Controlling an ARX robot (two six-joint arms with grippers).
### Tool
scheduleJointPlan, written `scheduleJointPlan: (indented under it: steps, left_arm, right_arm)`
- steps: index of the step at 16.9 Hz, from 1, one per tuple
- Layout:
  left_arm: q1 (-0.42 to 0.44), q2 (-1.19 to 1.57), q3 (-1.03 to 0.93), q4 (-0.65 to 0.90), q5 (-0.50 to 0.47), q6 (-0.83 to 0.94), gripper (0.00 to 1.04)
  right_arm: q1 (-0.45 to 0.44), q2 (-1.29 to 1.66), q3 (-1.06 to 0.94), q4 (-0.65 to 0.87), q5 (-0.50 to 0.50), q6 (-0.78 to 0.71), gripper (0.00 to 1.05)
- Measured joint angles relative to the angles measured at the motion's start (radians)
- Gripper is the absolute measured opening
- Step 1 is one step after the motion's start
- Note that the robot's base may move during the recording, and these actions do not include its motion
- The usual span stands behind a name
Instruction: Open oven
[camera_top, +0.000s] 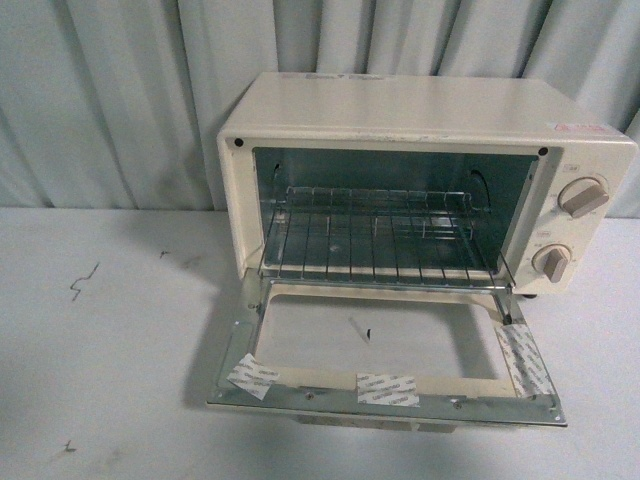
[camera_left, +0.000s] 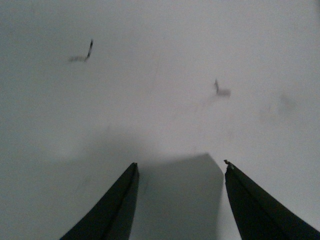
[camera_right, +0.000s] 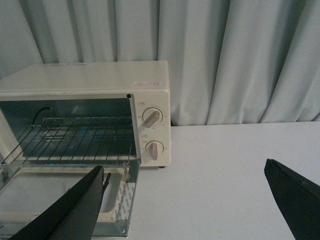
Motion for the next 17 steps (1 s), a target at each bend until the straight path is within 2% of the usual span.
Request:
scheduleJointPlan:
  steps: [2,3,4,5,8,12,14,17]
  left_arm:
    - [0.018,-0.131,-0.042,-0.013,0.02,0.06,0.32]
    - [0.027,-0.187,-0.042,-0.002,0.028,0.068,0.26]
    - [0.073,-0.299,-0.043,0.002,0.086,0.085,0.15]
    - [0.092,-0.402,-0.043,0.0,0.089,0.09,0.04]
    - [0.095,-0.764,-0.044,-0.004,0.094,0.093,0.02]
    - [0.093,-1.278,-0.044,-0.438,0.097,0.093,0.02]
    - [0.093,-1.418,-0.043,-0.575,0.097,0.093,0.02]
    - [0.093,-1.532,-0.042,-0.697,0.097,0.093,0.02]
  right_arm:
    - [0.0,0.0,0.0,0.001,-0.002,0.0,0.98]
    - [0.0,0.0,0.0,0.003,-0.003,0.0,0.98]
    - [0.0,0.0,0.0,0.001,-0.003,0.0,0.98]
    - [0.0,0.0,0.0,0.001,-0.003,0.0,0.98]
    - [0.0,0.0,0.0,0.001,-0.003,0.0,0.98]
    - [0.0,0.0,0.0,0.001,-0.003,0.0,0.98]
    - [0.0,0.0,0.0,0.001,-0.003,0.0,0.98]
    - [0.0,0.0,0.0,0.001,-0.003,0.0,0.98]
